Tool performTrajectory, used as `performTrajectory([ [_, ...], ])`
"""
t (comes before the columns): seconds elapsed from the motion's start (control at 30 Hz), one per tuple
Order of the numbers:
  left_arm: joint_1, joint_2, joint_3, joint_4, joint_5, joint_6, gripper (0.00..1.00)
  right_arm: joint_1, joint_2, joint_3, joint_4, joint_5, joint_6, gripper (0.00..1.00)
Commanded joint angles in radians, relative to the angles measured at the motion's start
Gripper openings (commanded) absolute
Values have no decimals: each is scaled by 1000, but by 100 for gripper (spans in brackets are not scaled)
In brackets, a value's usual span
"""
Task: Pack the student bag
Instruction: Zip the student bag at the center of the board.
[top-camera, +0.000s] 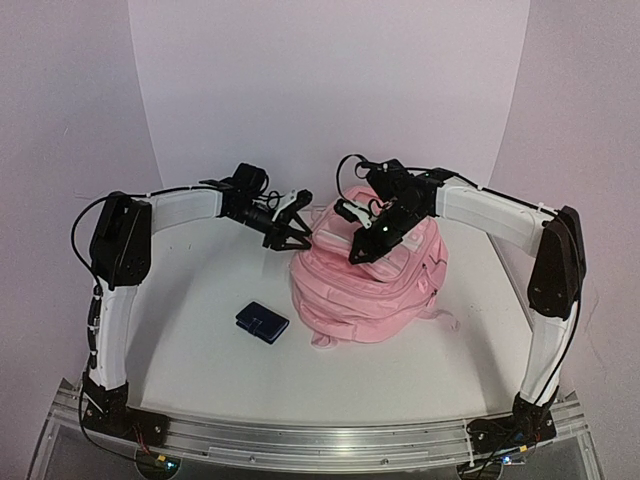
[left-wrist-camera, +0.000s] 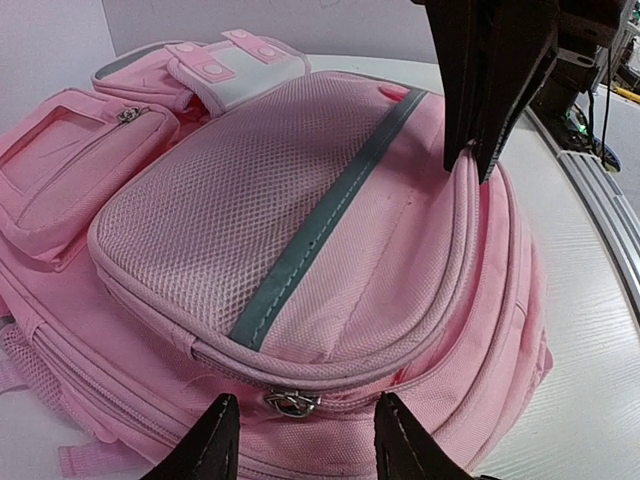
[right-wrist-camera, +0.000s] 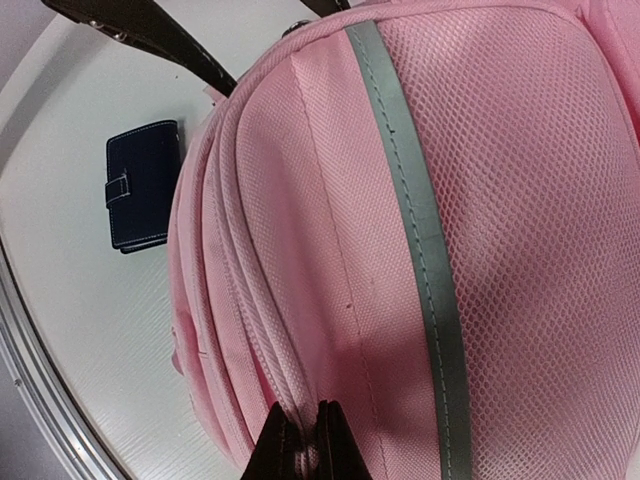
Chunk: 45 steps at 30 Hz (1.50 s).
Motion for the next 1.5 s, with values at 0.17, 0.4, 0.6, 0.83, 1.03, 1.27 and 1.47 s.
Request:
performTrajectory([
  [0.17,-4,-12,23,-44,47,44,28,-7,19,-2,-47,61,14,2],
  [0.4,-4,-101,-80,9,30,20,14,-7,32,10,-48,70,15,1],
  [0.6,-4,-114,-99,17,27,-3,7,-7,36,24,-50,77,18,1],
  [0.83,-4,-141,-155,73,-23,16,27,-7,32,21,-57,75,15,0],
  [1.03,1,-186,-201,105,-94,68,37,-7,31,22,-62,68,15,0],
  [1.27,0,-163,-176,137,-128,79,40,-7,32,26,-66,61,17,0],
  [1.47,0,-133,-155,178,-135,72,40,-7,30,24,-67,60,17,0],
])
